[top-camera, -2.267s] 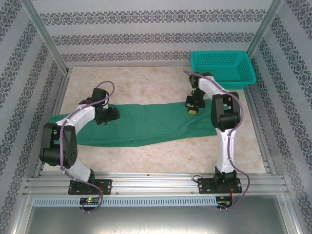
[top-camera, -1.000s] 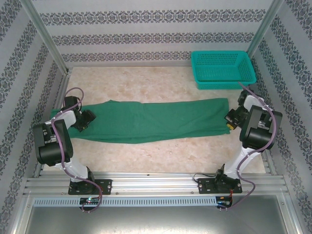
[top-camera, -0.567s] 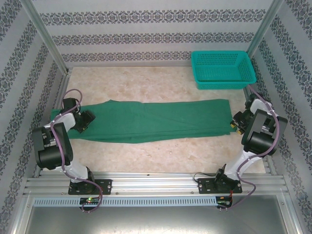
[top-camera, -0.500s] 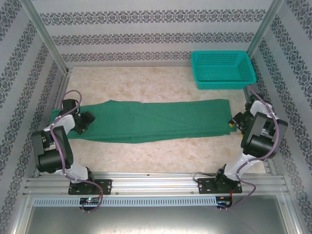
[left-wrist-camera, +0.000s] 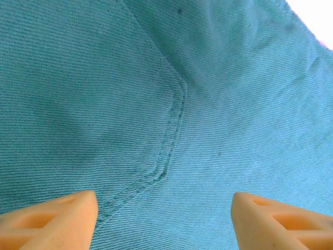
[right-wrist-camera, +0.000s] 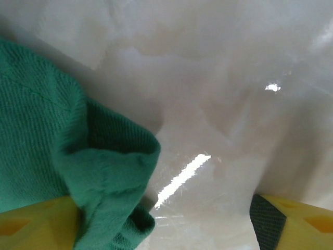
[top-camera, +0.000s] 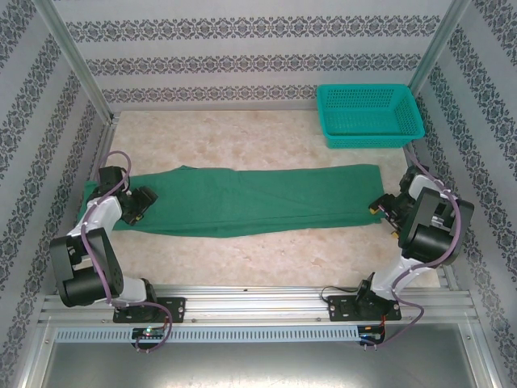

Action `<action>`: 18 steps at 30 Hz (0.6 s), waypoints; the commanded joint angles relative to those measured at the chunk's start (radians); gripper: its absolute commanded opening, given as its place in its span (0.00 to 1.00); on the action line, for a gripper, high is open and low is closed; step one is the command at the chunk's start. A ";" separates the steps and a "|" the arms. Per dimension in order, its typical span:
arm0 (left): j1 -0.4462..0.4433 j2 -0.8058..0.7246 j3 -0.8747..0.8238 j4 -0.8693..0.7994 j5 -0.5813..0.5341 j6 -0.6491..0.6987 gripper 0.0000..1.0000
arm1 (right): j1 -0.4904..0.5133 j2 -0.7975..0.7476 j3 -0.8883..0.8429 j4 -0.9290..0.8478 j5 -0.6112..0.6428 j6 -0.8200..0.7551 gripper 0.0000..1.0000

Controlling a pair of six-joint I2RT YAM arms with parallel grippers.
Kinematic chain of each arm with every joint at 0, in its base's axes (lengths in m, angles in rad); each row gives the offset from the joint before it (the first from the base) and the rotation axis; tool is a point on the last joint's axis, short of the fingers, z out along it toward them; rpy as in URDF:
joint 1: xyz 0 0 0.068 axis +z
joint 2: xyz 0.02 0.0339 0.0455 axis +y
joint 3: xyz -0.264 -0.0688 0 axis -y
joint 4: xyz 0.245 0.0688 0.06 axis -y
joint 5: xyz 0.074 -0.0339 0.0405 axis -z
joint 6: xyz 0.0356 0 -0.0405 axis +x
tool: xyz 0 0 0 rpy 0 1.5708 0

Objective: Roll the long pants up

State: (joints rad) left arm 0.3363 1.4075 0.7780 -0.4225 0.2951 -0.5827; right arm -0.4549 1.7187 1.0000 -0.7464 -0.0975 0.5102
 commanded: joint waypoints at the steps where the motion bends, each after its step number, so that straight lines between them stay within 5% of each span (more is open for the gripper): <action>1: 0.011 0.025 0.016 0.019 0.023 -0.019 0.69 | 0.038 0.025 0.010 0.039 -0.028 0.024 0.84; 6: 0.010 0.060 0.023 0.056 0.035 -0.022 0.68 | 0.084 0.077 0.071 0.059 -0.095 0.053 0.54; 7: 0.008 0.064 0.026 0.057 0.033 -0.019 0.68 | 0.098 0.090 0.080 0.065 -0.110 0.056 0.39; 8: 0.009 0.066 0.027 0.057 0.028 -0.016 0.68 | 0.113 0.099 0.096 0.054 -0.095 0.059 0.14; 9: 0.009 0.067 0.029 0.059 0.026 -0.013 0.68 | 0.121 0.102 0.103 0.059 -0.095 0.059 0.03; 18: -0.047 0.085 0.070 0.039 0.007 0.023 0.66 | 0.084 -0.079 0.021 0.135 0.012 0.117 0.00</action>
State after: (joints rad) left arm 0.3191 1.4780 0.8082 -0.3820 0.3122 -0.5819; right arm -0.3397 1.7222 1.0435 -0.6403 -0.1432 0.5934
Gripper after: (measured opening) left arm 0.658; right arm 0.068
